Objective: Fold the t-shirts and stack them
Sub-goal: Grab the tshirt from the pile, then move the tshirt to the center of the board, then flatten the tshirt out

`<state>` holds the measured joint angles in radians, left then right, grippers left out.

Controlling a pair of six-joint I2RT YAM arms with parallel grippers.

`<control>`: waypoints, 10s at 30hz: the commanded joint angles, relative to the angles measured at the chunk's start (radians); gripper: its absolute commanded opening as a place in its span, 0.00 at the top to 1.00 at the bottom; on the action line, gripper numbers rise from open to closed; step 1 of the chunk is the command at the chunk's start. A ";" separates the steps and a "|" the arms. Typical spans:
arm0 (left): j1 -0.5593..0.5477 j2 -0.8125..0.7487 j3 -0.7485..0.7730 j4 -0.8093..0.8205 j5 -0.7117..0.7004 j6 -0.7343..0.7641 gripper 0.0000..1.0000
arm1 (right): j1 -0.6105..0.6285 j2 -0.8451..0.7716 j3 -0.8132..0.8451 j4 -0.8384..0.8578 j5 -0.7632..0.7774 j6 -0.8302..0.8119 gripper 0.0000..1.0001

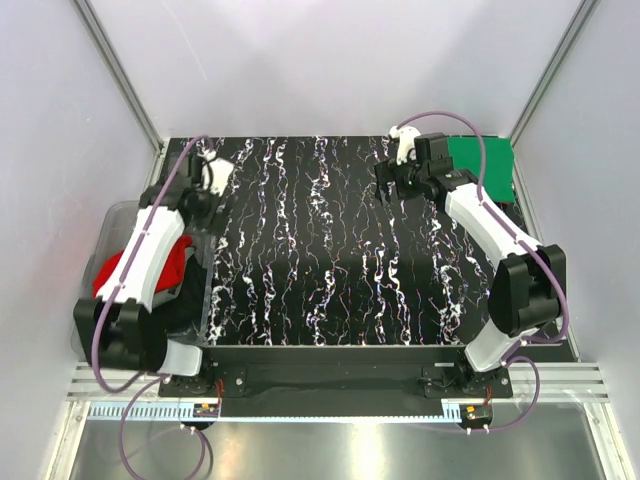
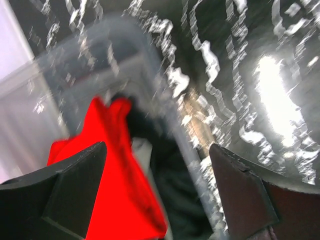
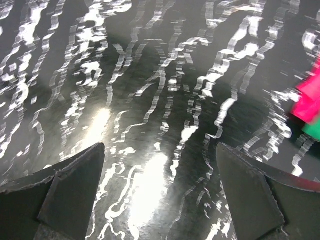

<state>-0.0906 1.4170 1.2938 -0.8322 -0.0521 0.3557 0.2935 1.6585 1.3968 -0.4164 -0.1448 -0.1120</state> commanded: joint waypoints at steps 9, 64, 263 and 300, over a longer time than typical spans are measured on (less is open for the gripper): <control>0.276 -0.033 -0.108 -0.033 0.007 0.095 0.19 | 0.021 -0.009 -0.045 0.016 -0.383 -0.009 0.00; -0.361 0.114 0.704 -0.084 0.816 -0.109 1.00 | 0.026 -0.219 0.013 -0.093 -0.130 -0.245 0.02; -0.564 0.511 0.130 -0.153 0.627 0.028 0.51 | 0.026 0.438 0.464 -0.231 -0.481 -0.396 0.47; -0.506 0.318 0.084 -0.225 0.574 0.098 1.00 | 0.049 0.830 0.771 -0.512 -0.676 -0.318 0.37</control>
<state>-0.6025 1.7878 1.3422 -1.0527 0.5350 0.4343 0.3260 2.4825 2.1147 -0.9306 -0.8452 -0.4389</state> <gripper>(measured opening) 0.009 0.628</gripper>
